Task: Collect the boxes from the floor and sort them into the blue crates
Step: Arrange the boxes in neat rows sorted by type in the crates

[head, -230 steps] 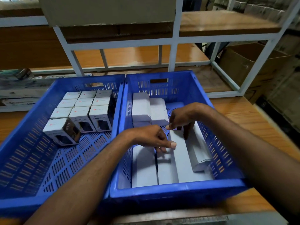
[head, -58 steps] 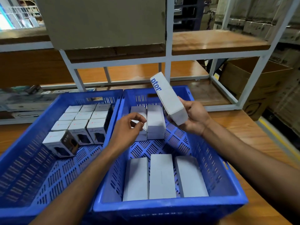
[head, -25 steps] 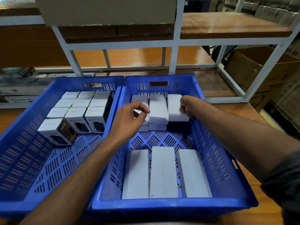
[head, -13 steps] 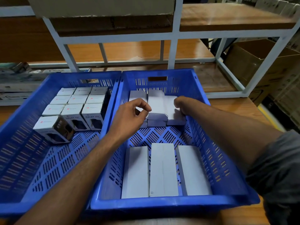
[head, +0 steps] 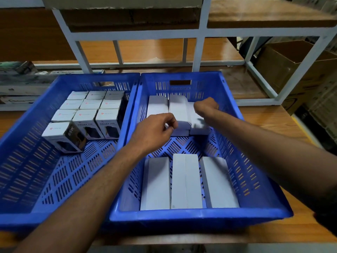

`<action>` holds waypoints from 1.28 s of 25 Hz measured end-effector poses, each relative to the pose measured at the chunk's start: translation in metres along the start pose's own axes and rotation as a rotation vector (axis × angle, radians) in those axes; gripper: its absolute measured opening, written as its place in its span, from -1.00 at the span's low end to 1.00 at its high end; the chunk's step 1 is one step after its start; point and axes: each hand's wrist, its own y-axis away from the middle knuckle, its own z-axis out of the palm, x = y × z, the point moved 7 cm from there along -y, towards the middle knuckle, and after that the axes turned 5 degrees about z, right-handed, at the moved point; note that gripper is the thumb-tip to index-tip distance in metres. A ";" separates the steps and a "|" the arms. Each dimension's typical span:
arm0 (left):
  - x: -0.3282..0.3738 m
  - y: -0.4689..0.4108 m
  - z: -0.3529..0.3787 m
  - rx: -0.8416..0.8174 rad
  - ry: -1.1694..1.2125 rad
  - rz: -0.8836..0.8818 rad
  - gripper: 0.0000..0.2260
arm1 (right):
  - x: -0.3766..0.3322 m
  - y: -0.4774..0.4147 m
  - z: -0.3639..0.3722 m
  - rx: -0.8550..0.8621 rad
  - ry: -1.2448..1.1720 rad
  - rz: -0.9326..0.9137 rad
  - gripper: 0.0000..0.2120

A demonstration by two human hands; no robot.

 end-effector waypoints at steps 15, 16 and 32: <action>-0.026 0.020 0.060 -0.665 -0.358 0.003 -0.84 | 0.047 0.133 0.089 -0.879 0.891 -0.626 0.04; -0.029 0.020 0.061 -0.675 -0.356 -0.006 -0.85 | 0.048 0.130 0.090 -0.871 0.928 -0.624 0.08; -0.015 0.006 0.035 -0.294 0.560 -0.122 -0.49 | -0.015 0.071 -0.024 -0.674 -0.661 -0.391 -0.50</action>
